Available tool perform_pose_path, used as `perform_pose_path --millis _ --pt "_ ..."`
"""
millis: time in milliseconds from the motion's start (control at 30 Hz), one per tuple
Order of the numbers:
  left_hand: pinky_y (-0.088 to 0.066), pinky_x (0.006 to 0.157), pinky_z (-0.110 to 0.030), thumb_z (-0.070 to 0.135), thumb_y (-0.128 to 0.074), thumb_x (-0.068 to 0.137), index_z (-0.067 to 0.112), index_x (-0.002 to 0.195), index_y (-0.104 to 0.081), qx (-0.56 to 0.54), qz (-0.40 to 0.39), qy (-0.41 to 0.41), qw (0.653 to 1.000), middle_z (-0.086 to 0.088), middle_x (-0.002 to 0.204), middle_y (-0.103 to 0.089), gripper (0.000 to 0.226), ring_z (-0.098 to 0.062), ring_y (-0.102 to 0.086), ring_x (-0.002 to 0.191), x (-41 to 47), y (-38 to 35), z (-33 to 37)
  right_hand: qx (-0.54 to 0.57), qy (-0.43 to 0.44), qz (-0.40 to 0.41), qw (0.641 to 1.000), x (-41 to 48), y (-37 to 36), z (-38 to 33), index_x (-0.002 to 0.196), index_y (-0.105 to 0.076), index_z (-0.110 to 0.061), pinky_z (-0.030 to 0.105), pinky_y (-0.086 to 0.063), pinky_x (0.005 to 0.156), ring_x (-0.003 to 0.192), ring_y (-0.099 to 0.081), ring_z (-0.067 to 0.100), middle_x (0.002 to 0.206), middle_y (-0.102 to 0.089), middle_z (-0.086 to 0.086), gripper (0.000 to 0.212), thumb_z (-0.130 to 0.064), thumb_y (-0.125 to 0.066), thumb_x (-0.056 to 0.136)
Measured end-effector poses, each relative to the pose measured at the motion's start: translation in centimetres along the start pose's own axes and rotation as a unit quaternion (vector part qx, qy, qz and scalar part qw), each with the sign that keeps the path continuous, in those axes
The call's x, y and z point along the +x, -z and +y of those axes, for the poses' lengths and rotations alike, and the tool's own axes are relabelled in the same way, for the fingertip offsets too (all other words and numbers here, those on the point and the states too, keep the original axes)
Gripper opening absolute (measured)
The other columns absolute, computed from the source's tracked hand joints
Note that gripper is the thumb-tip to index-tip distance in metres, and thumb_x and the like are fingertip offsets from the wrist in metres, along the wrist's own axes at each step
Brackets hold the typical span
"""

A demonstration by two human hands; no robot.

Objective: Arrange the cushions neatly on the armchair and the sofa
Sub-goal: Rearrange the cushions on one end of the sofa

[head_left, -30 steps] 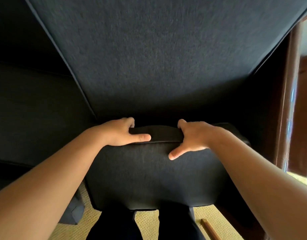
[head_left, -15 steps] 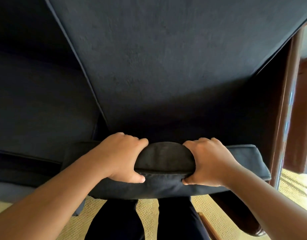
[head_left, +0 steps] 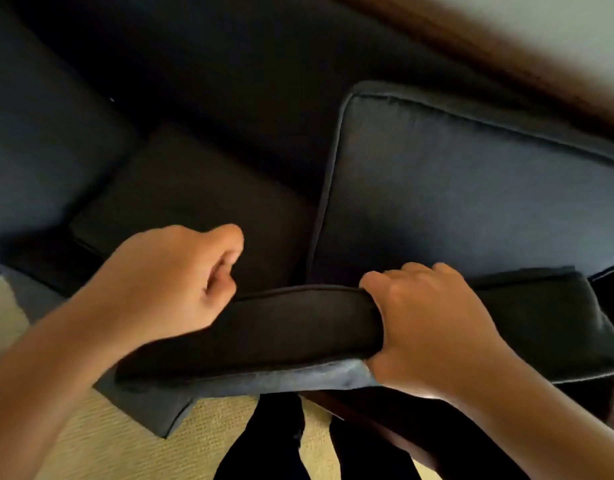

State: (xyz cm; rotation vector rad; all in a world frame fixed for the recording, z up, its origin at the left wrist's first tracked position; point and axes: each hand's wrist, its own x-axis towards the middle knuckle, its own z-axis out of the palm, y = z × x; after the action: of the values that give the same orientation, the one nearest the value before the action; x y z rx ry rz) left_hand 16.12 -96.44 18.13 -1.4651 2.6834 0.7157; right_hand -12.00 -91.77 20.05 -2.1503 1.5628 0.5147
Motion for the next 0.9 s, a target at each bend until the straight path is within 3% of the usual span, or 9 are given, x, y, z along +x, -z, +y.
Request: perform_pose_path --millis 67,167,267,400,433,600,667,800,900 --pt "-0.042 0.043 -0.026 0.022 -0.069 0.088 0.037 0.085 -0.057 -0.001 -0.014 0.072 0.997 0.013 0.055 -0.054 0.019 -0.008 -0.052 0.043 -0.3 1.9 -3.7 -0.021 0.029 -0.022 0.999 1.5 0.9 -2.4 0.092 -0.049 -0.032 0.034 -0.031 0.074 0.079 -0.046 0.014 0.082 -0.053 -0.011 0.034 -0.054 -0.064 0.071" --pt "-0.055 0.075 -0.030 0.047 -0.063 0.094 0.046 0.107 -0.057 -0.146 -0.130 0.136 0.971 0.022 0.096 -0.062 0.014 0.000 -0.063 0.080 -0.5 -0.2 -5.7 -0.041 0.068 -0.053 0.995 4.0 -0.2 -5.4 0.092 -0.041 -0.031 0.035 -0.030 0.075 0.081 -0.040 0.017 0.085 -0.047 -0.010 0.033 -0.046 -0.063 0.073" --pt "-0.049 0.095 -0.038 0.065 -0.040 0.098 0.037 0.124 -0.050 -0.191 -0.223 0.168 0.941 0.013 0.117 -0.055 0.041 -0.011 -0.057 0.108 -0.7 -7.5 -3.5 -0.060 0.071 -0.048 0.995 6.1 -1.4 -5.9 0.101 -0.045 -0.030 0.034 -0.036 0.078 0.086 -0.044 0.017 0.092 -0.045 -0.008 0.037 -0.046 -0.061 0.071" --pt "-0.041 0.076 -0.034 0.062 -0.029 0.097 0.024 0.093 -0.048 -0.191 0.059 0.199 0.959 0.007 0.088 -0.051 0.042 -0.015 -0.052 0.084 -2.3 -14.6 -0.8 -0.098 0.069 -0.042 0.992 7.5 -2.3 -4.1 0.117 -0.046 -0.027 0.032 -0.035 0.077 0.088 -0.038 0.016 0.100 -0.039 -0.005 0.053 -0.046 -0.057 0.069" --pt "-0.039 0.070 -0.033 0.059 -0.028 0.098 0.024 0.086 -0.047 -0.177 0.093 0.197 0.960 0.008 0.080 -0.051 0.041 -0.014 -0.051 0.076 -2.3 -15.1 -0.4 -0.112 0.082 -0.044 0.989 7.3 -2.6 -3.8 0.119 -0.045 -0.026 0.031 -0.034 0.075 0.088 -0.038 0.016 0.102 -0.038 -0.004 0.056 -0.048 -0.059 0.070" --pt "-0.048 0.059 -0.036 0.058 -0.010 0.102 0.026 0.062 -0.049 -0.137 0.039 0.205 0.968 0.004 0.060 -0.057 0.064 -0.016 -0.059 0.062 -1.1 -14.2 1.5 -0.104 0.102 -0.125 0.981 5.0 -3.1 -1.9 0.120 -0.040 -0.035 0.030 -0.050 0.078 0.092 -0.056 0.011 0.107 -0.053 -0.014 0.091 -0.094 -0.061 0.053" --pt "-0.046 0.053 -0.034 0.054 -0.013 0.103 0.026 0.059 -0.044 -0.129 0.027 0.185 0.974 0.004 0.055 -0.053 0.061 -0.017 -0.058 0.057 -1.1 -13.9 2.9 -0.054 0.070 -0.140 0.986 4.2 -3.3 -1.0 0.103 -0.044 -0.039 0.032 -0.054 0.075 0.081 -0.057 0.007 0.092 -0.057 -0.016 0.082 -0.104 -0.043 0.055" --pt "-0.031 0.036 -0.026 0.052 -0.017 0.104 0.025 0.054 -0.039 -0.053 0.082 0.116 0.988 0.006 0.044 -0.040 0.061 -0.013 -0.043 0.037 -2.0 -10.2 5.0 -0.037 0.042 -0.061 0.997 2.7 -2.8 -0.5 0.075 -0.042 -0.034 0.026 -0.039 0.054 0.062 -0.050 0.004 0.069 -0.055 -0.009 0.079 -0.096 0.006 0.070" --pt "-0.015 0.037 -0.021 0.052 -0.021 0.104 0.024 0.054 -0.036 0.032 0.127 0.121 0.984 0.009 0.042 -0.036 0.059 -0.012 -0.041 0.035 -2.6 -3.6 3.6 0.009 0.032 0.021 0.999 2.4 0.8 -2.7 0.072 -0.045 -0.031 0.027 -0.033 0.051 0.060 -0.049 0.006 0.063 -0.052 -0.008 0.079 -0.089 0.009 0.075"
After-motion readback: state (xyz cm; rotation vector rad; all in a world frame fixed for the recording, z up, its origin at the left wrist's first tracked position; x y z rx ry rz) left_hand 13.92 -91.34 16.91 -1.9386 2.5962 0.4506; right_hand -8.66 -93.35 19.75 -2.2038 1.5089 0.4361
